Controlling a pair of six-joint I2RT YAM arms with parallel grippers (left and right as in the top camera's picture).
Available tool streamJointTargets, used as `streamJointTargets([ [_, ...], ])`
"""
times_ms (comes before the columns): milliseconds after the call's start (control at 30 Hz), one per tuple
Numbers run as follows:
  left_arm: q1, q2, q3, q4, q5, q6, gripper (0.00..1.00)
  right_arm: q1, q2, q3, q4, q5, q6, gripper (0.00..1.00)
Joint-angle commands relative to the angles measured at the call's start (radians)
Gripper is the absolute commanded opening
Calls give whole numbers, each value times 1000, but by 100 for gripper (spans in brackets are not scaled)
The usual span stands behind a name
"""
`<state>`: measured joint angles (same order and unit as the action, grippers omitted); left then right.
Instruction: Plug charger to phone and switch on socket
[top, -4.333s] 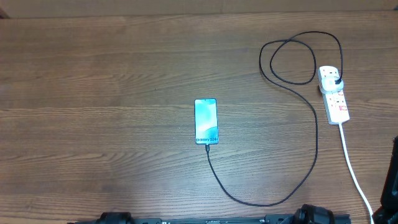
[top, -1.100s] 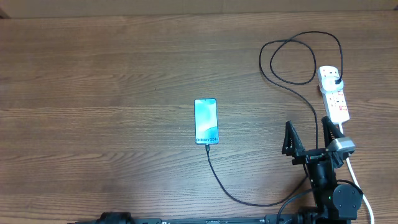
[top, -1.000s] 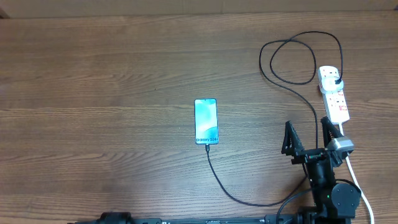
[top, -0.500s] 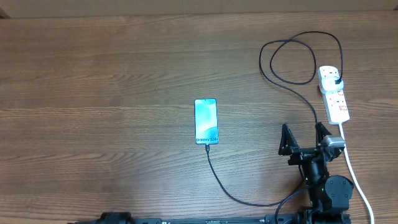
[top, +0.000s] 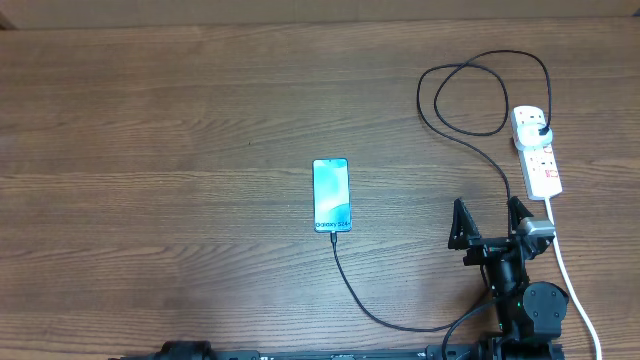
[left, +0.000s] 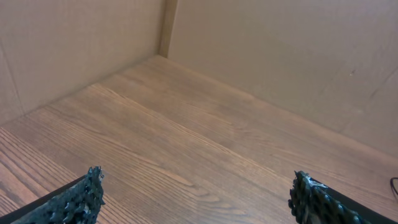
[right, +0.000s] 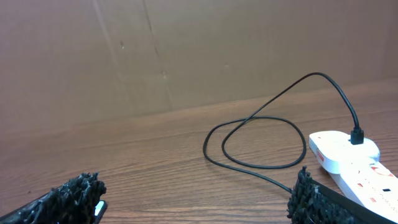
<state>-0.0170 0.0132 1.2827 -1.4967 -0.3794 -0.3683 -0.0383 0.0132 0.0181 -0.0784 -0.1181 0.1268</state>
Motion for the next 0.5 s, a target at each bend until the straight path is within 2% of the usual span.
streamJointTargets([
  [0,11,-9,3,4,-13,-18,100,4,-2,-10,5,13,-1,100],
  [400,11,-9,3,4,-13,-17,99,4,-2,-10,5,13,-1,100],
  [467,11,-9,3,-9,-53,18,100,4,-2,-10,5,13,-1,100],
])
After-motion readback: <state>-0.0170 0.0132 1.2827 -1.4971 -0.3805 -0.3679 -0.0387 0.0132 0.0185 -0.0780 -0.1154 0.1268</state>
